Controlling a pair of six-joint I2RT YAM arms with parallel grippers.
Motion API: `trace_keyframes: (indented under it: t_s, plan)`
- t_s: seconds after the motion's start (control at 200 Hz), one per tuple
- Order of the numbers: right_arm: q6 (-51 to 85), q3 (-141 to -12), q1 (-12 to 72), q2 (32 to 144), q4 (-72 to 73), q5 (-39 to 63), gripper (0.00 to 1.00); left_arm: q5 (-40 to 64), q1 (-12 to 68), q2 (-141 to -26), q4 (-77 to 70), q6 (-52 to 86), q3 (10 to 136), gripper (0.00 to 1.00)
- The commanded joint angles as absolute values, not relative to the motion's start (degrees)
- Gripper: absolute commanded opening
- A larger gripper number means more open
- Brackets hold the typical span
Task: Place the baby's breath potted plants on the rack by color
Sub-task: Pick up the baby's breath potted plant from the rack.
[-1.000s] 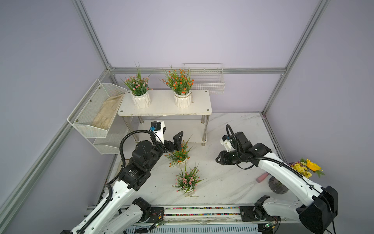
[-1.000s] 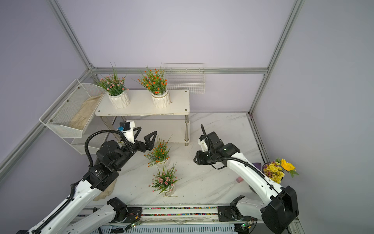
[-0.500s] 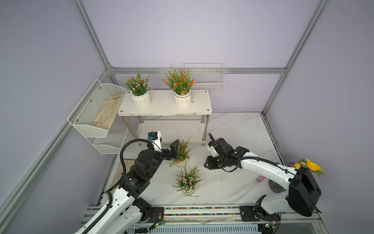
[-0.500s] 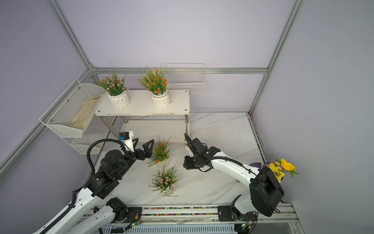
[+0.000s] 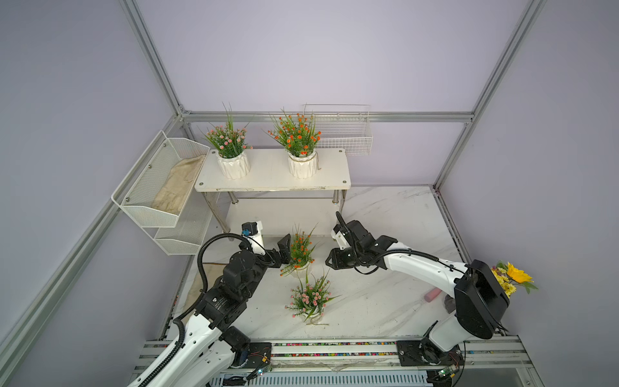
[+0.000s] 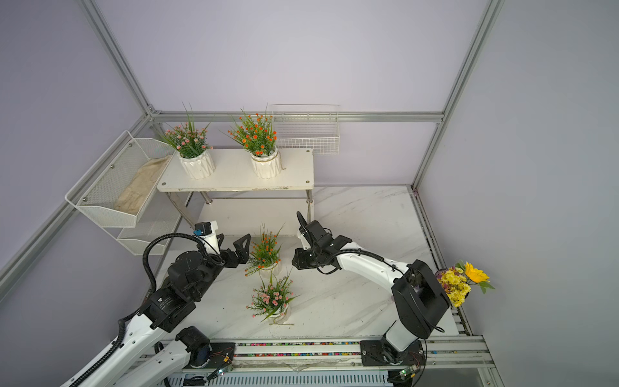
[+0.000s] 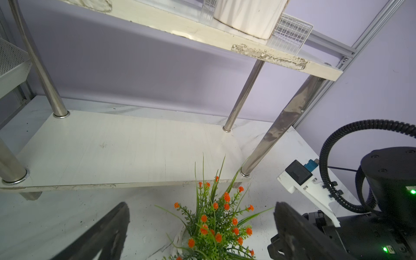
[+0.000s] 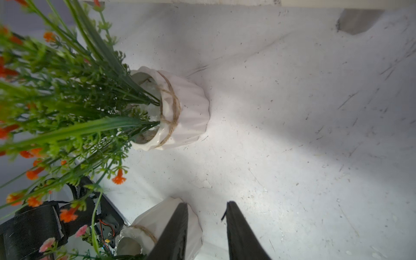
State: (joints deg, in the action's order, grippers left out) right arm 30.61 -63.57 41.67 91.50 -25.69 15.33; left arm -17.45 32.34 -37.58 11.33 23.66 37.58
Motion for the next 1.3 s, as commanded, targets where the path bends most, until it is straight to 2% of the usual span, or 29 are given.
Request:
trace_keyframes:
  t_s: [0.0,0.085,0.19,0.49,0.735,1.12,1.295]
  plan:
    - [29.75,-65.96,41.72,91.63,-24.62,15.06,0.32,-19.4,32.55,-36.84,9.94,25.5,36.52,1.0]
    - [29.23,-67.55,41.75,90.53,-26.21,14.25,0.32,-16.6,32.51,-37.44,7.03,23.36,37.74,1.0]
    - [29.7,-67.77,41.75,89.22,-26.26,13.7,0.33,-13.89,32.52,-41.79,7.95,19.15,45.56,1.0]
    - [28.64,-73.25,41.75,80.12,-34.21,11.02,0.34,-14.69,32.35,-54.96,6.36,5.96,64.54,1.0]
    - [27.44,-77.08,41.74,75.02,-36.63,8.37,0.37,-10.27,30.58,-67.53,8.22,1.45,79.41,1.0]
    - [28.04,-73.67,41.66,71.04,-37.91,5.68,0.38,-3.69,24.7,-82.32,3.35,4.48,88.32,1.0]
    - [28.39,-72.32,41.53,70.0,-38.38,4.58,0.38,-0.1,22.6,-84.46,0.37,5.99,88.9,1.0]
